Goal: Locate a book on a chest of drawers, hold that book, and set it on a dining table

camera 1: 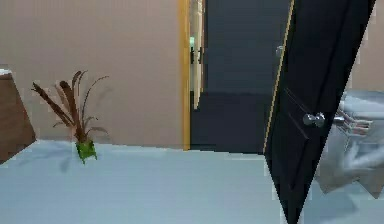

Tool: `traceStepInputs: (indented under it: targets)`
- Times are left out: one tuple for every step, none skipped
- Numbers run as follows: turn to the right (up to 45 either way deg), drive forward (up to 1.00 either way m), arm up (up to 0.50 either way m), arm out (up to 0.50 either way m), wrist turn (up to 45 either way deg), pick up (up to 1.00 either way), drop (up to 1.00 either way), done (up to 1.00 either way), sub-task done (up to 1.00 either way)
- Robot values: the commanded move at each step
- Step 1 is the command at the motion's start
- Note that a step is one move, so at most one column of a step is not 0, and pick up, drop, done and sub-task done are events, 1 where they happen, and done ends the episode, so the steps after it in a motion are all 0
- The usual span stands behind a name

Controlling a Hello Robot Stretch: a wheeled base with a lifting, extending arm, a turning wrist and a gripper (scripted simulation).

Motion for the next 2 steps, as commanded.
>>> traceStepInputs:
  targets:
    - [0.0, 1.00, 0.00, 0.00, 0.0, 0.00, 0.00, 0.00, 0.00]
    - [0.0, 0.35, 0.00, 0.00, 0.0, 0.00, 0.00, 0.00, 0.00]
